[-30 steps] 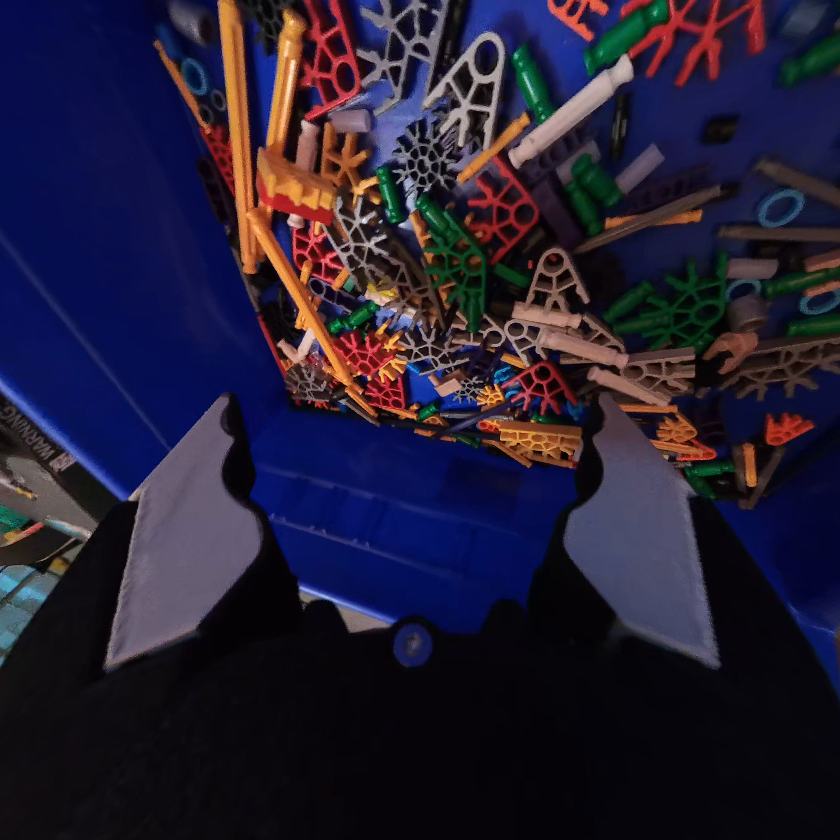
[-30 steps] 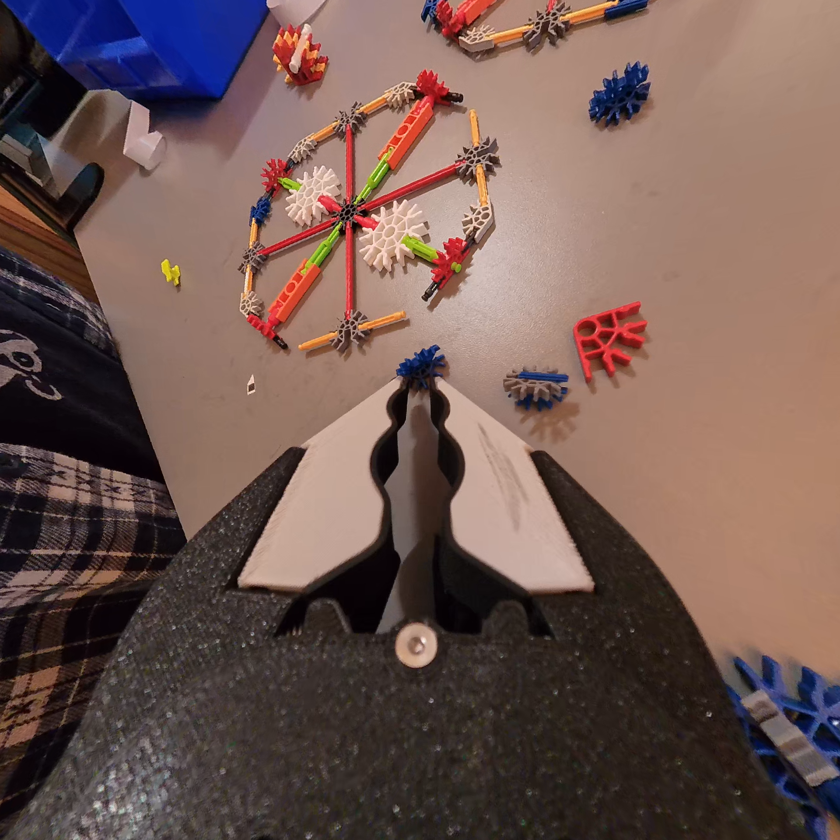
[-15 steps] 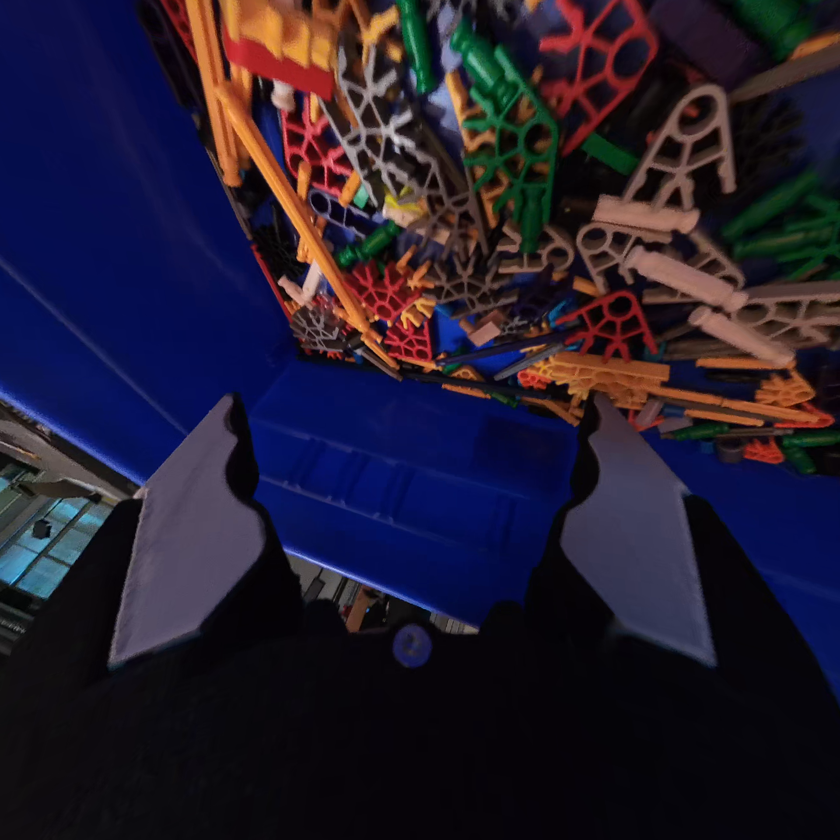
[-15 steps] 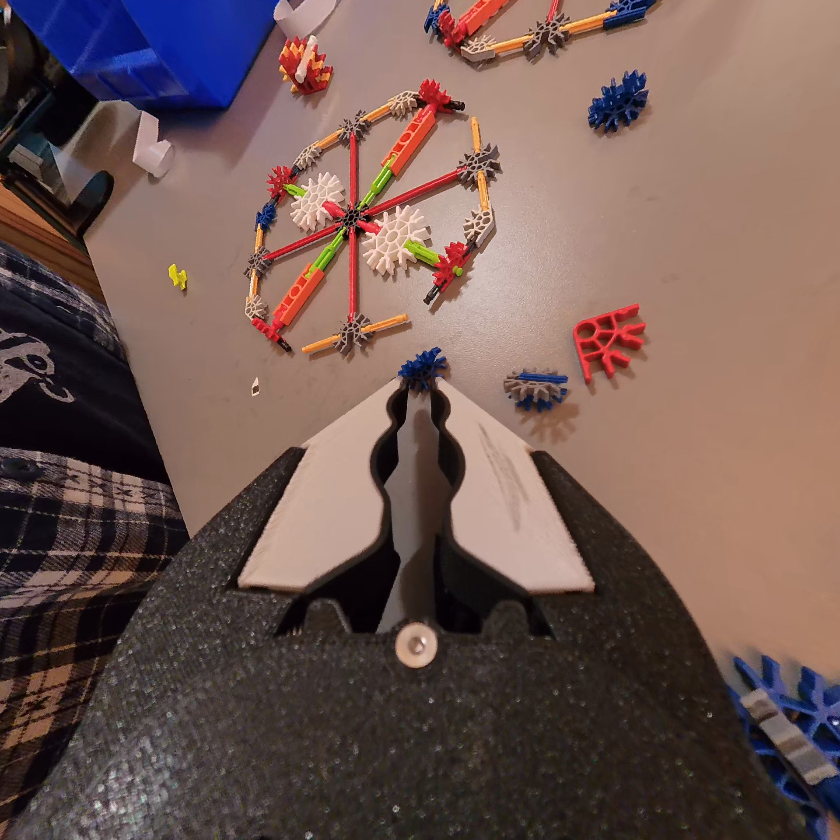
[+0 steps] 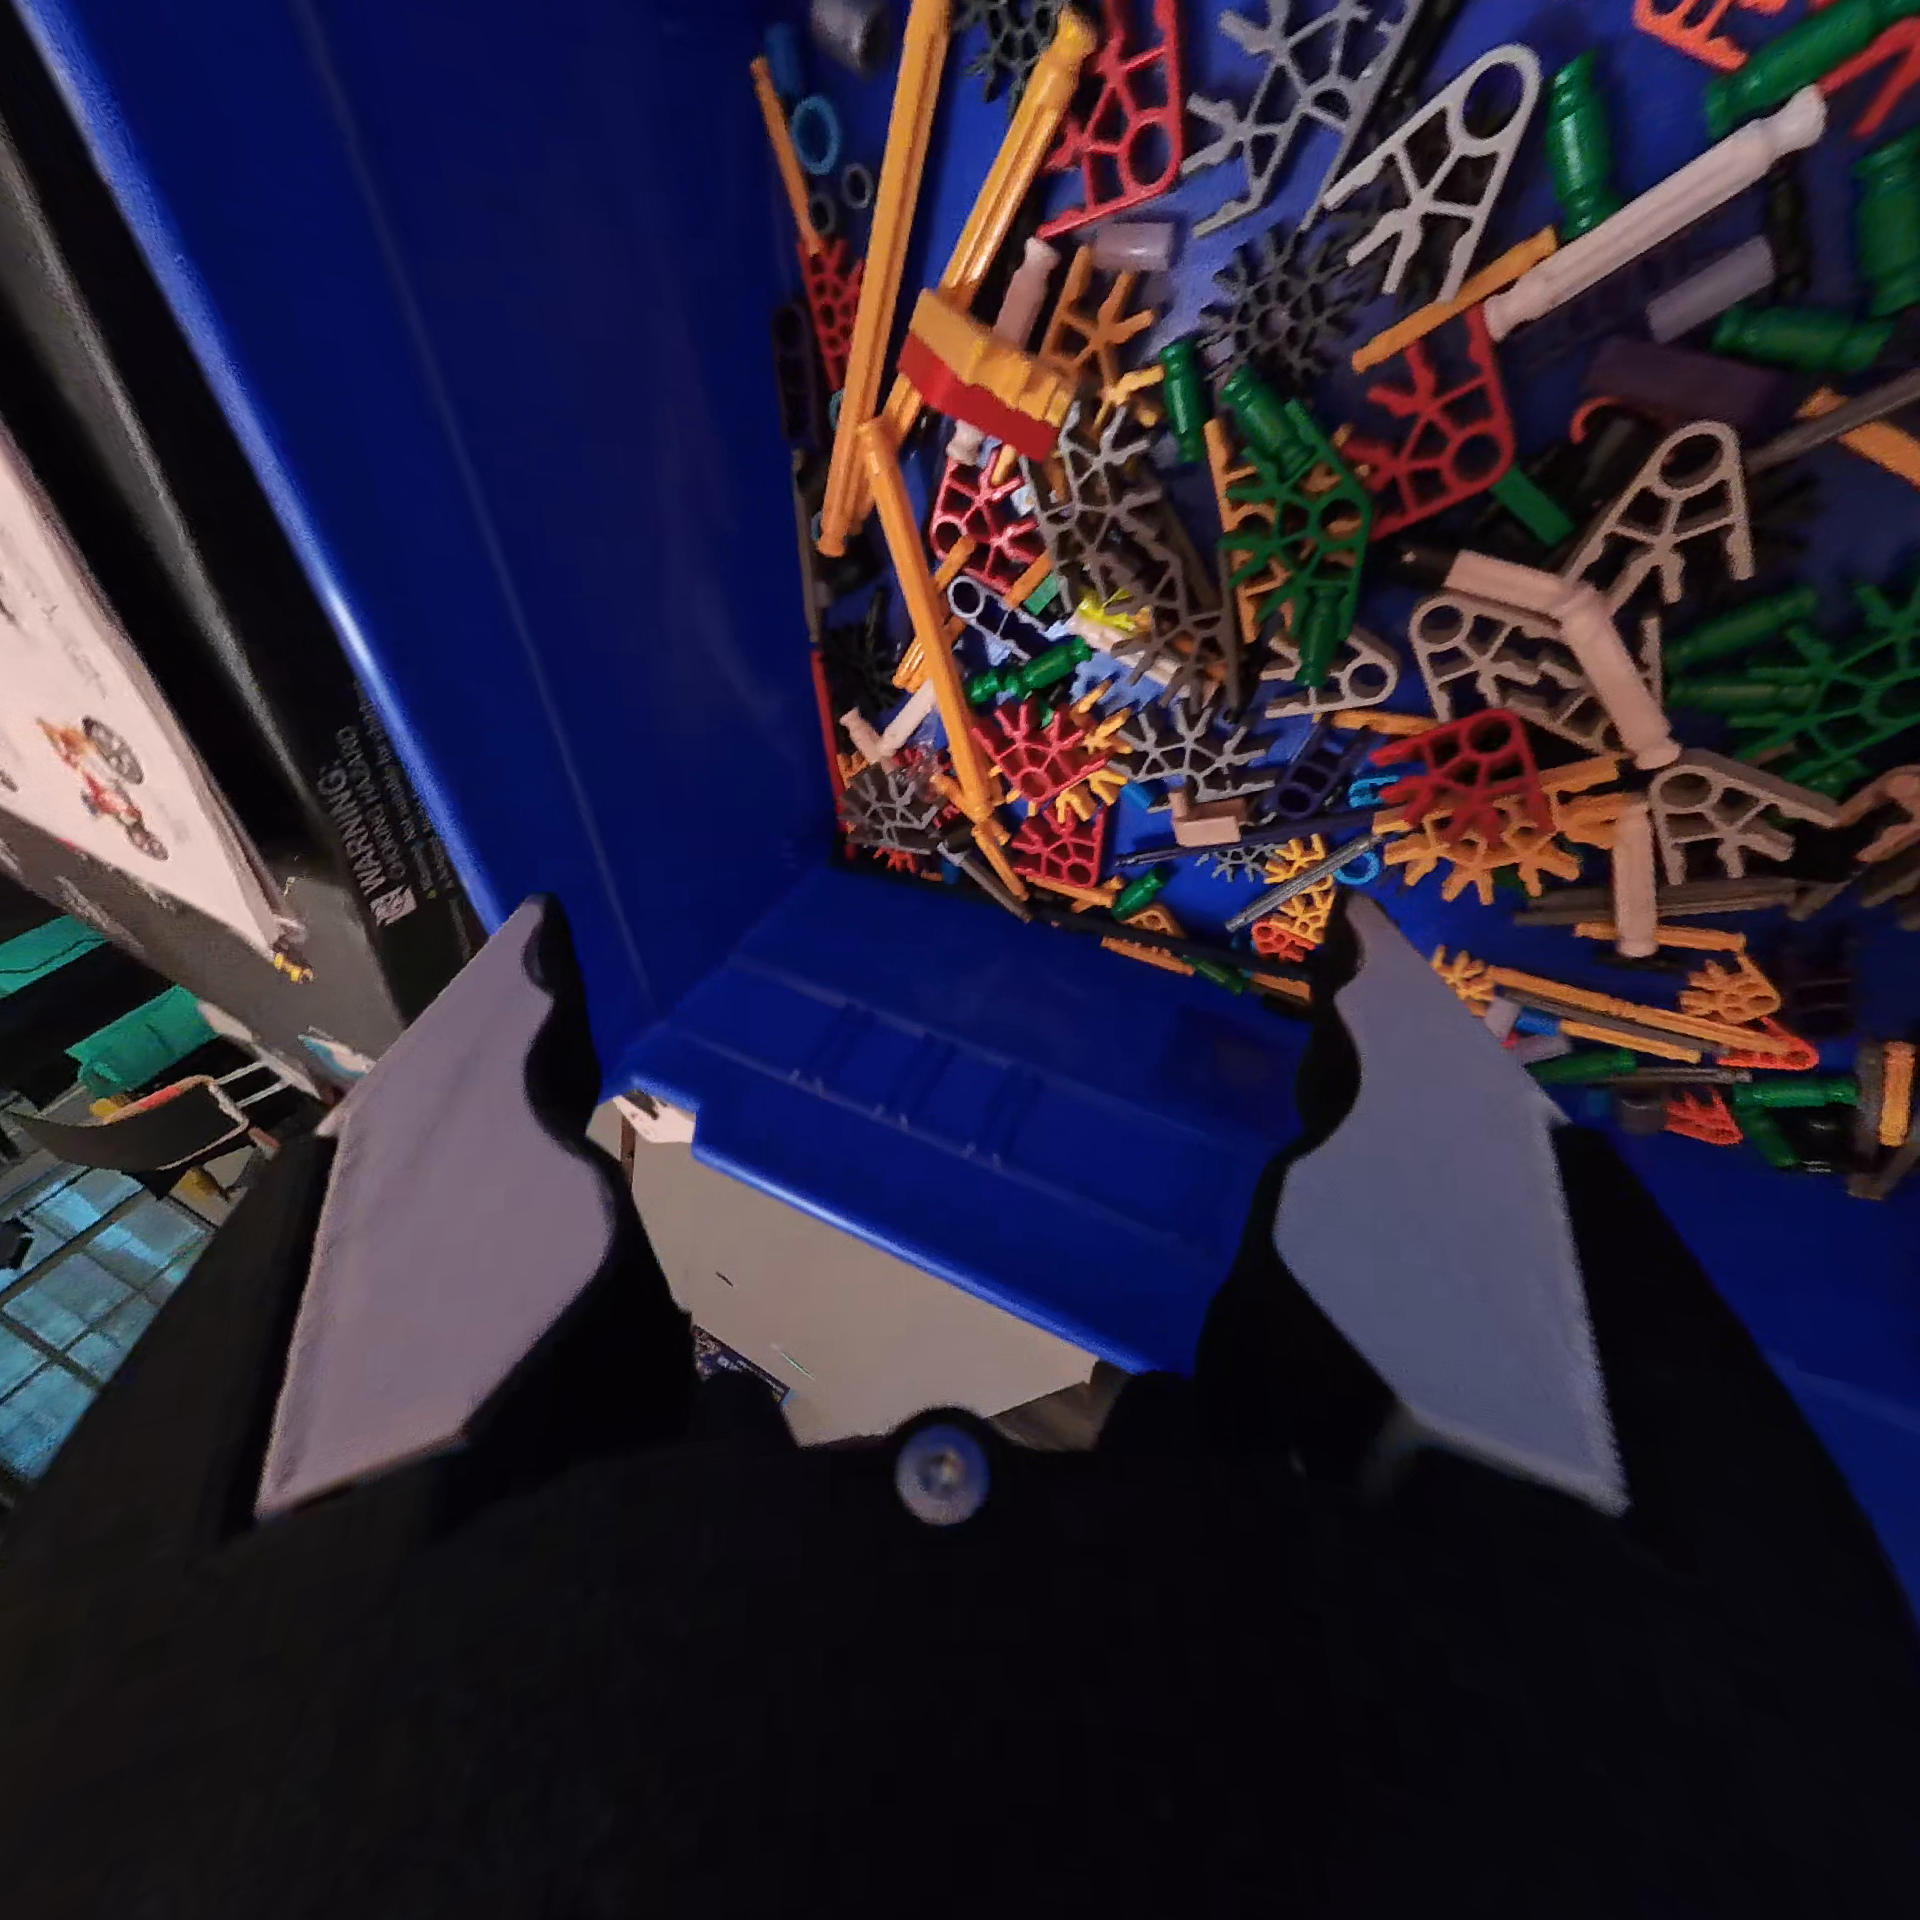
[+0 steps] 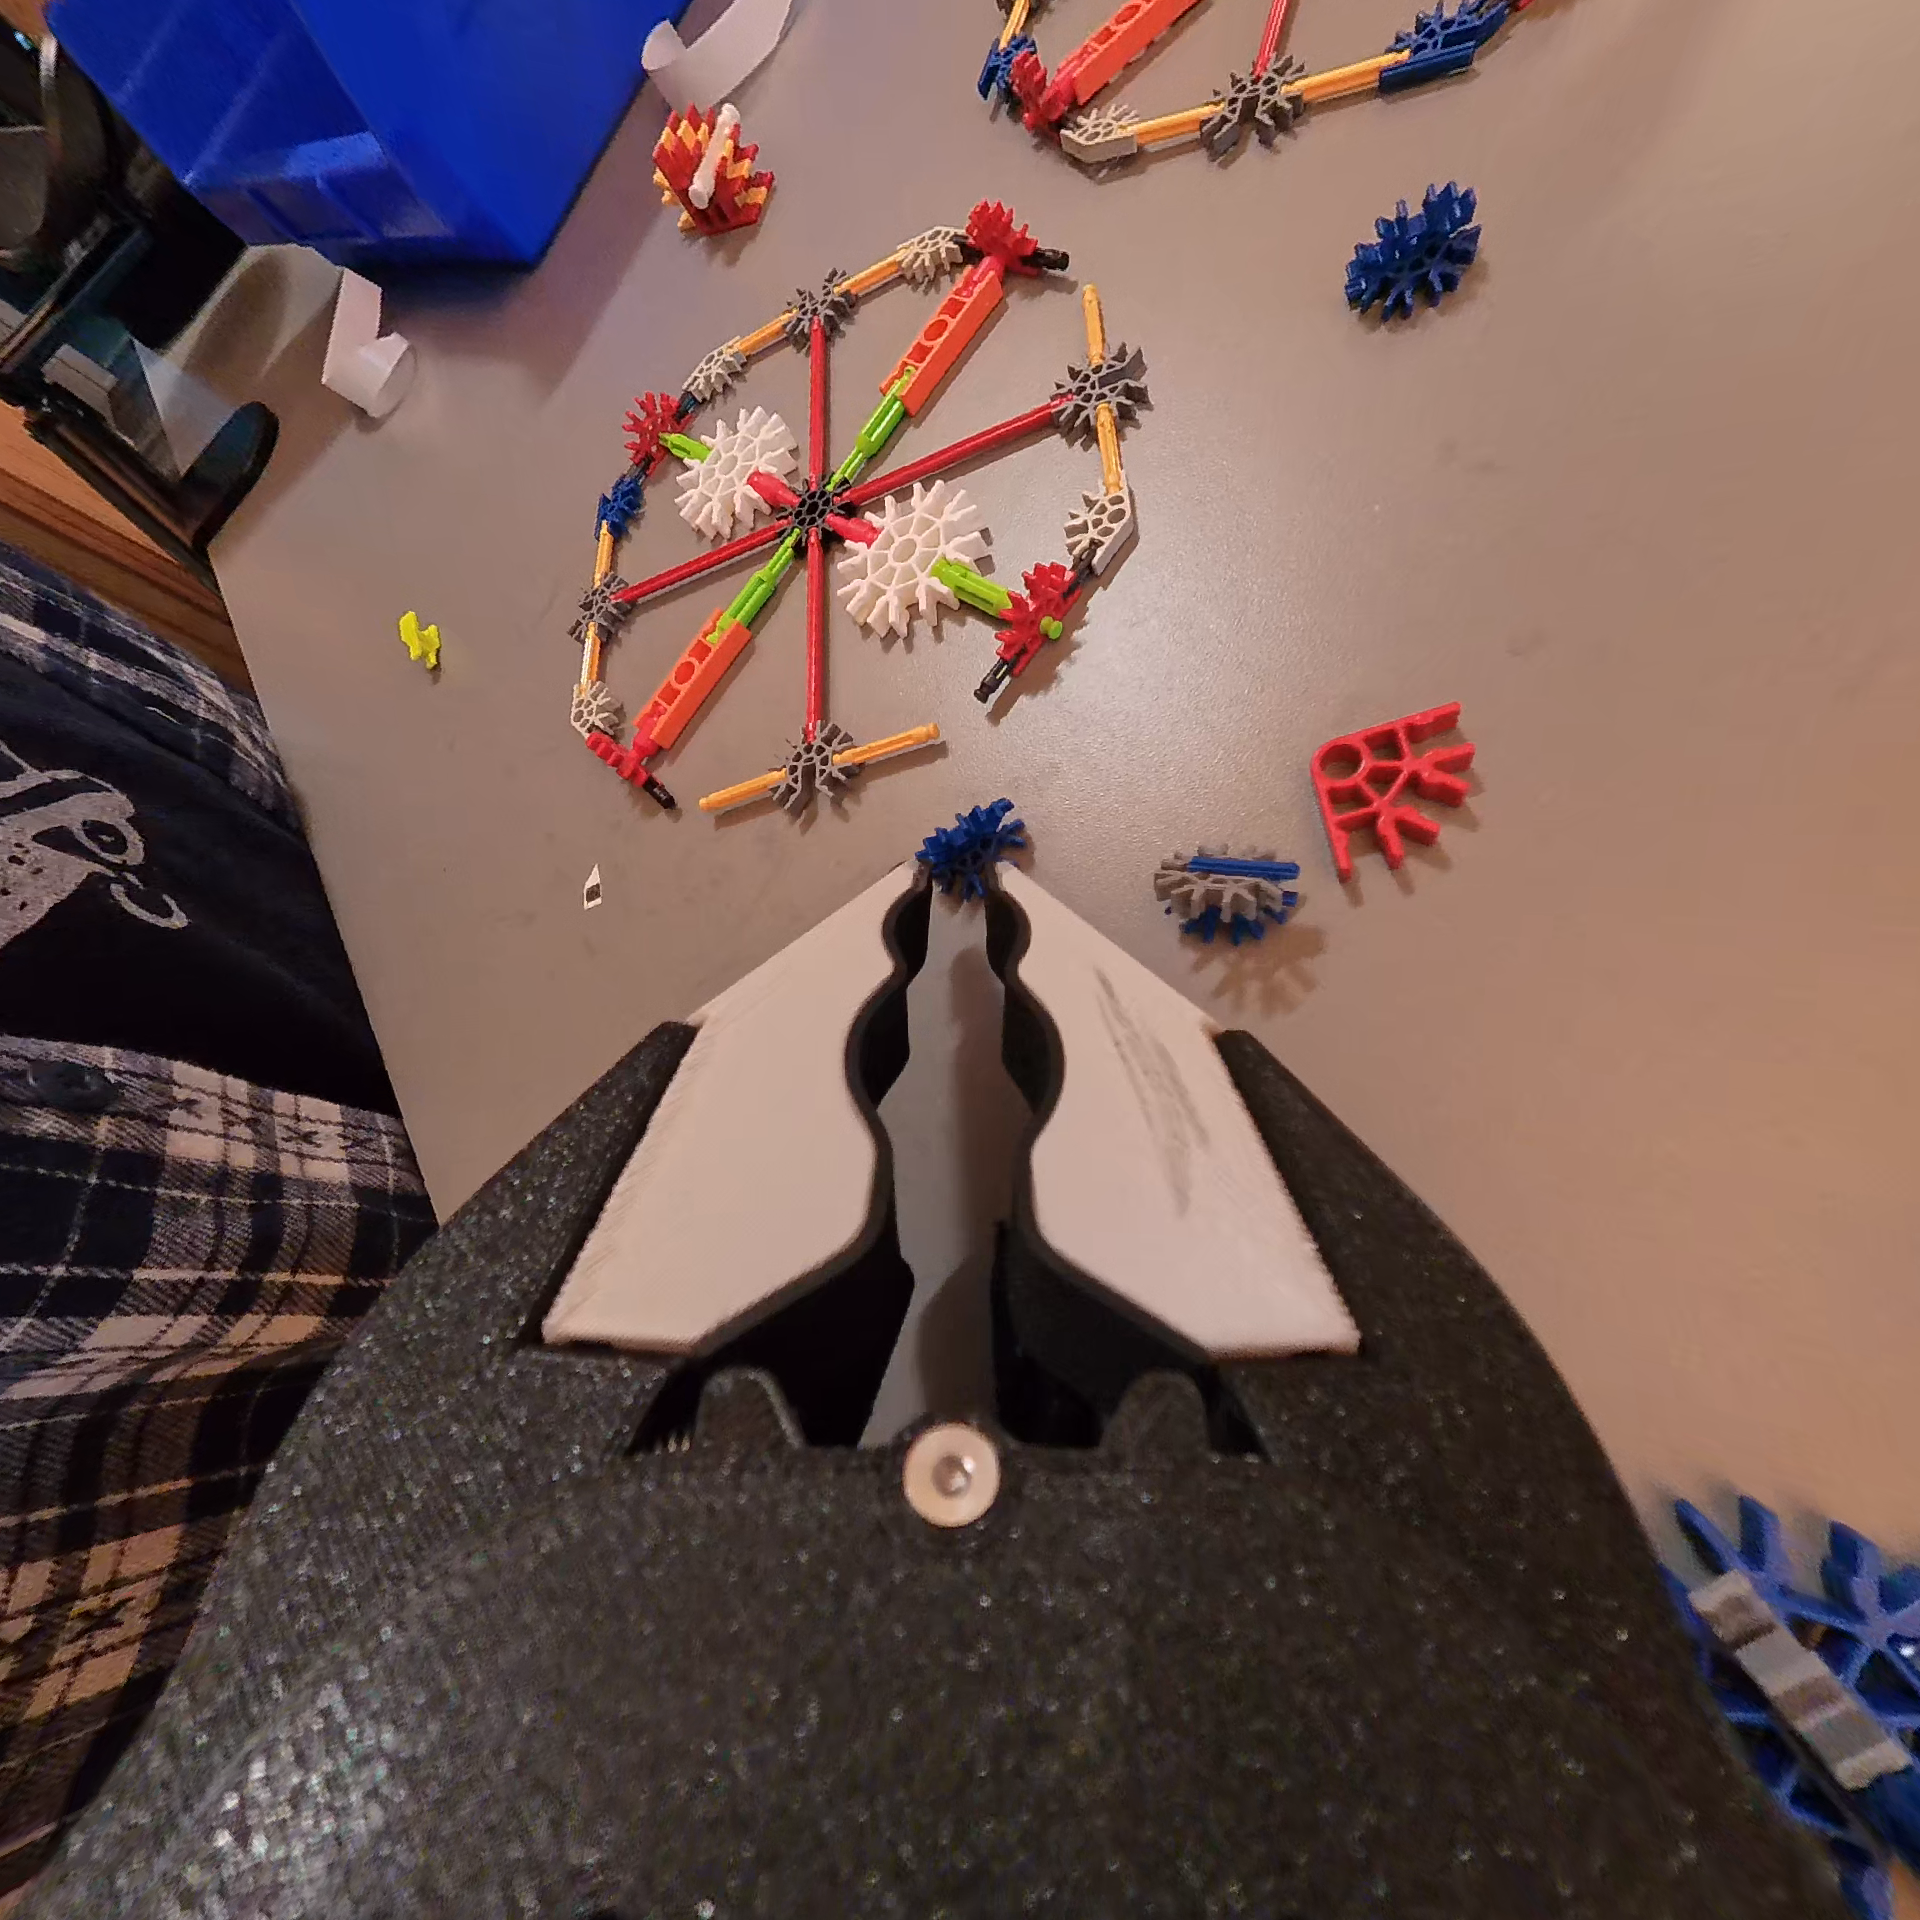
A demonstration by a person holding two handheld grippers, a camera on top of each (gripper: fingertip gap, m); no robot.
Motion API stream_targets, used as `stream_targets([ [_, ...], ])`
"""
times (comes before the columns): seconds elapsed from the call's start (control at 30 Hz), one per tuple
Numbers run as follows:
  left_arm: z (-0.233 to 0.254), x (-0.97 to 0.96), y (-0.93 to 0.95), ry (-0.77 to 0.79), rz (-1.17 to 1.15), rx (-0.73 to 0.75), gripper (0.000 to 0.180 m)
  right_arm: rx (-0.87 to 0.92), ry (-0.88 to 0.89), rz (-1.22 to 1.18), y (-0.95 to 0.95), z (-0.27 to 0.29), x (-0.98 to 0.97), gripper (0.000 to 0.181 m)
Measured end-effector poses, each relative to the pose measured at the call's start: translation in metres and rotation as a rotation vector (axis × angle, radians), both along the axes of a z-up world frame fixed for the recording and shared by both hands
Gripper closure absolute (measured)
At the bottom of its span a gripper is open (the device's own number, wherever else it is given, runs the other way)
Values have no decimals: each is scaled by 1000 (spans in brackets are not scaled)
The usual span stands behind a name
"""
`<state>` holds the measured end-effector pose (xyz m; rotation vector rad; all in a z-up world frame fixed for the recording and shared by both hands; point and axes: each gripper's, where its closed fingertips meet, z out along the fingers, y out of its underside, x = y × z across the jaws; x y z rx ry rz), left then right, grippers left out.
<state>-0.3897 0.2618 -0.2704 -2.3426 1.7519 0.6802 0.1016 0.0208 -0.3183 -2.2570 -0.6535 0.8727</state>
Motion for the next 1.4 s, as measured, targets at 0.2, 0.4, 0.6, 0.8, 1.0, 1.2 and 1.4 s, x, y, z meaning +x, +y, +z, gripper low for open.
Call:
stream_targets([
  [0.2,10,-5,-2,-5,16,11,45,1,8,4,0,1,-1,172],
  [0.4,14,-10,-2,13,28,23,44,5,12,6,0,2,-1,172],
  [0.6,19,-17,0,35,40,45,45,9,15,7,0,3,-1,171],
  [0.8,29,-19,2,15,54,66,45,11,19,8,0,3,-1,171],
  [1.0,32,-19,2,-9,66,69,46,14,20,7,0,4,-1,171],
  [1.2,30,-20,1,-10,66,57,53,14,22,7,0,4,-1,171],
  [1.4,16,-11,-3,-14,22,13,81,17,23,4,0,4,-1,171],
])
